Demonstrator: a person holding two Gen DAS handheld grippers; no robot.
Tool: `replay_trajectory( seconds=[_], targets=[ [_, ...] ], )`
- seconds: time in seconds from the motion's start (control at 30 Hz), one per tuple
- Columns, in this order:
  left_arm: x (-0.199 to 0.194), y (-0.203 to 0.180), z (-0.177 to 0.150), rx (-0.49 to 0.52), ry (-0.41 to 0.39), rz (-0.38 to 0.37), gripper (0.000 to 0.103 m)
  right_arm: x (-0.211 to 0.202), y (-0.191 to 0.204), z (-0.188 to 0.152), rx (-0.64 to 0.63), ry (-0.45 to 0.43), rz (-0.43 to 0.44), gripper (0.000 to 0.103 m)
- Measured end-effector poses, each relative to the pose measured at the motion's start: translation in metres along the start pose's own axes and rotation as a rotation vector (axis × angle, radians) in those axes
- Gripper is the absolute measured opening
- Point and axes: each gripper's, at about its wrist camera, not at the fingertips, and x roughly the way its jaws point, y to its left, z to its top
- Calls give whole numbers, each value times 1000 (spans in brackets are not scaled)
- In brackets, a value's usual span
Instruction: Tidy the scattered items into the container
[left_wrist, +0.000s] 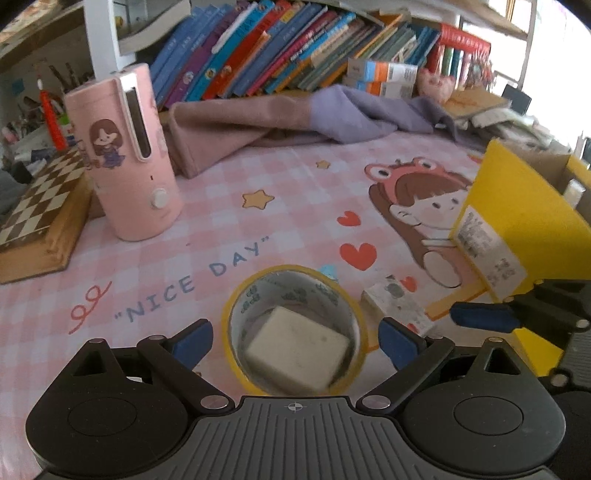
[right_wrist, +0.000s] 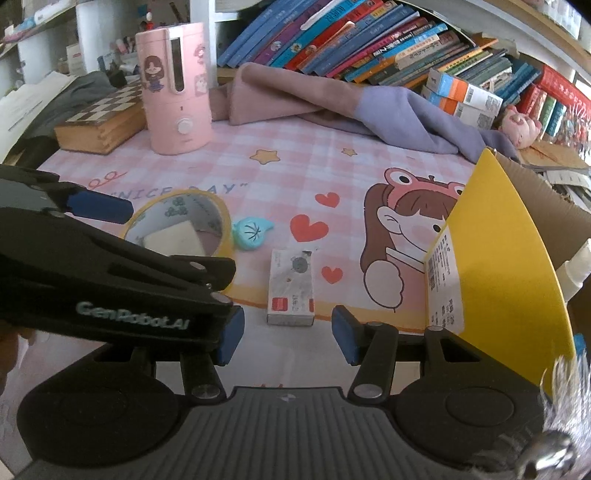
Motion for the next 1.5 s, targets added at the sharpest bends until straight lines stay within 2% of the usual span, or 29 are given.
replay_trajectory(
  seconds=[0.23,0.4,0.5,0.57,0.73,0.97,1.07,1.1,1.23,1.33,1.5],
  targets=[
    [15,8,6,-14,46,1,98,14,-5,5,28,14,13,51],
    [19,15,6,-62,64,-34,97,23,-8,8,34,30,19,51],
    [19,19,6,-80,64,-47,95,26,-10,9,38,30,27,51],
    [18,22,5,-96,64,-71,88,28,-10,11,34,29,32,51],
    [14,27,3,-116,60,-84,87,32,-11,13,34,25,42,52],
    [-19,35,5,-190,-21,-124,87,35,-13,17,43,13,42,49],
    [-34,40,3,-223,-46,-132,87,35,-15,17,40,8,38,36],
    [-39,42,2,-235,-53,-128,87,35,-15,18,38,10,42,28],
    [-57,49,-3,-274,-86,-110,87,33,-17,20,48,21,51,28],
    [-70,52,-7,-286,-119,-89,87,21,-16,21,41,-5,61,28],
    [-87,49,-14,-209,-154,-11,87,-8,-13,23,22,-69,60,28]
  ],
)
